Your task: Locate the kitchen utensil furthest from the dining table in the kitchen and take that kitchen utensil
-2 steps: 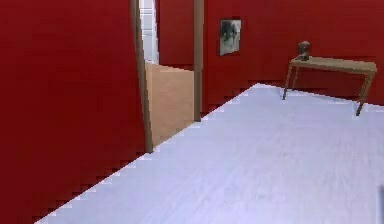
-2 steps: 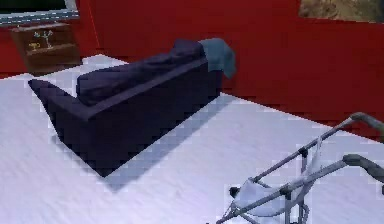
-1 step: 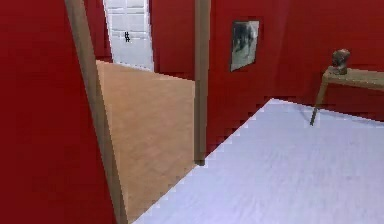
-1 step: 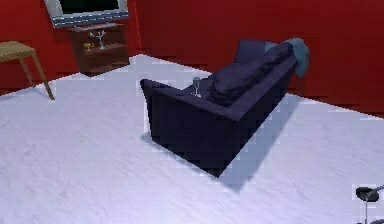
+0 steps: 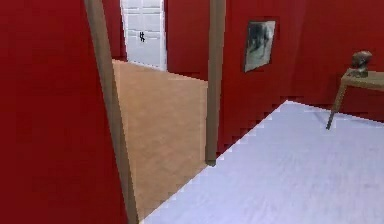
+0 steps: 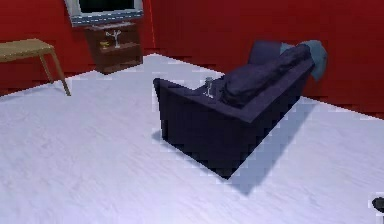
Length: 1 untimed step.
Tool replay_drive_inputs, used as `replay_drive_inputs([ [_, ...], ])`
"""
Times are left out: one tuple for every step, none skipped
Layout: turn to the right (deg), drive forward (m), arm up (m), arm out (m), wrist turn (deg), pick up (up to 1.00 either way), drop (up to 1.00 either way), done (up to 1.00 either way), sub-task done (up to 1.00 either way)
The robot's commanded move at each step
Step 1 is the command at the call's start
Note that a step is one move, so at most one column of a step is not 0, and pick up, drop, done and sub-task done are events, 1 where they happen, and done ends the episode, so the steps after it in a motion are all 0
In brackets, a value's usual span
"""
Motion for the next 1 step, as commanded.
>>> replay_drive_inputs([
  [0.0,0.95,0.00,0.00,0.0,0.00,0.00,0.00,0.00],
])
